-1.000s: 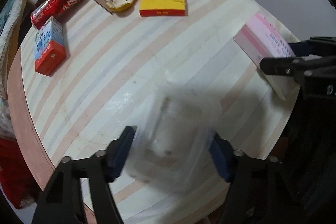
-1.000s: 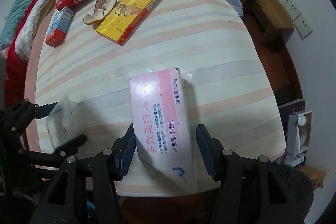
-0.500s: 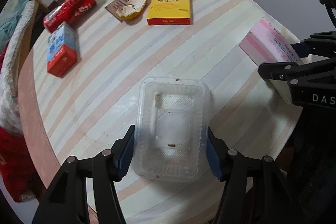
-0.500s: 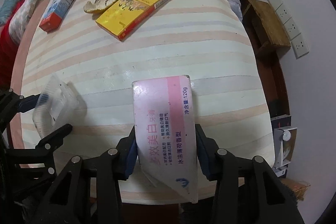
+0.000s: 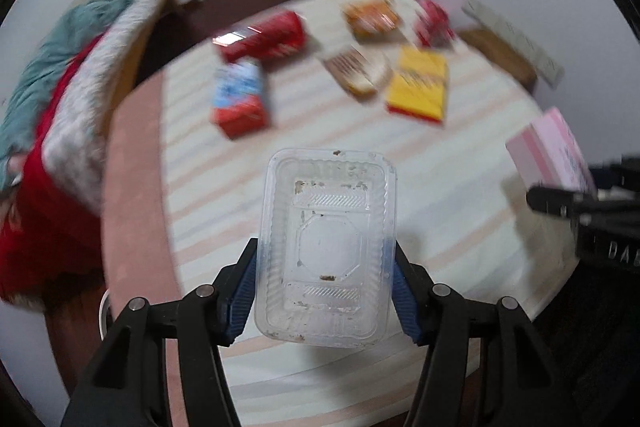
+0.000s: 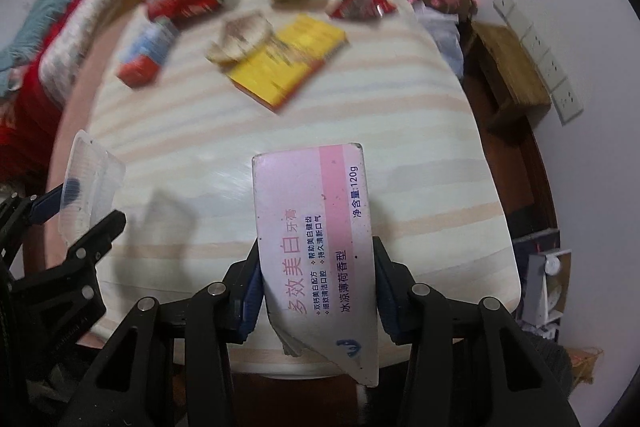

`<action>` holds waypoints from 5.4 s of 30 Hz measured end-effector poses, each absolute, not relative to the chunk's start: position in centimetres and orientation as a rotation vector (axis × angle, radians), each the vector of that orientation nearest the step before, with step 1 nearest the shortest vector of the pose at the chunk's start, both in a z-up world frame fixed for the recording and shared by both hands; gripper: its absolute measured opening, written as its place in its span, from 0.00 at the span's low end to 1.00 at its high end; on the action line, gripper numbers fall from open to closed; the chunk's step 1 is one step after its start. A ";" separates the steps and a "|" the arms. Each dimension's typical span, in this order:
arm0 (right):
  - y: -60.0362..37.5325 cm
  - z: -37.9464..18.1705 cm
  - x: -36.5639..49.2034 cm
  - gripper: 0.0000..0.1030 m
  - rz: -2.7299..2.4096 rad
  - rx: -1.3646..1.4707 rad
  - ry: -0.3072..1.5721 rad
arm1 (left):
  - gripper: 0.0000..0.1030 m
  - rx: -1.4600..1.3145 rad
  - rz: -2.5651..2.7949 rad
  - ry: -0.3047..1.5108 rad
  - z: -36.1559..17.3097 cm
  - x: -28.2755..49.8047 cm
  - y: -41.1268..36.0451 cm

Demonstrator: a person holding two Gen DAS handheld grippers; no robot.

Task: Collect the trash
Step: 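Carry the pink box and plastic tray over the bin and release both, then move both tools back from the bin toward the table, then grasp the yellow HAOMAO box with the right tool while the left tool grasps the Pure Milk carton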

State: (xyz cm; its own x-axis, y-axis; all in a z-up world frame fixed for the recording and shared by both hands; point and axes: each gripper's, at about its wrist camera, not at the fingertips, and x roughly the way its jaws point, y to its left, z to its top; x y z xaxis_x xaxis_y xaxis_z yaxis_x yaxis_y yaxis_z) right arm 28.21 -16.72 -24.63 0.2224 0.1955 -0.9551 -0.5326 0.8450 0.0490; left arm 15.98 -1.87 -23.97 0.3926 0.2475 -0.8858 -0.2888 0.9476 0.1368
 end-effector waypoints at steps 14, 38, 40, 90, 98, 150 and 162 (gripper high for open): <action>-0.8 -16.2 17.4 0.48 0.911 -0.273 1.097 | 0.55 -0.211 0.666 0.891 -13.4 3.2 13.5; 37.1 -38.0 0.7 0.48 1.144 -0.697 1.427 | 0.57 -1.181 0.822 1.033 -36.2 -18.2 42.4; 38.4 -39.9 0.7 0.49 1.153 -0.718 1.472 | 0.71 -1.223 0.835 1.031 -37.3 -18.9 43.2; 24.8 -22.7 -2.3 1.00 1.264 -0.651 1.116 | 0.97 -0.691 1.160 0.942 -20.3 -20.0 27.8; 18.0 -16.1 2.4 1.00 1.300 -0.392 1.133 | 0.97 -0.566 1.142 0.861 -15.0 -15.9 23.5; -9.3 -30.5 34.9 0.78 0.438 -0.432 1.385 | 0.47 -0.390 0.441 1.298 -30.3 22.5 9.6; -11.7 -29.8 34.2 0.57 0.343 -0.291 1.260 | 0.45 -0.360 0.479 1.264 -30.4 22.8 7.6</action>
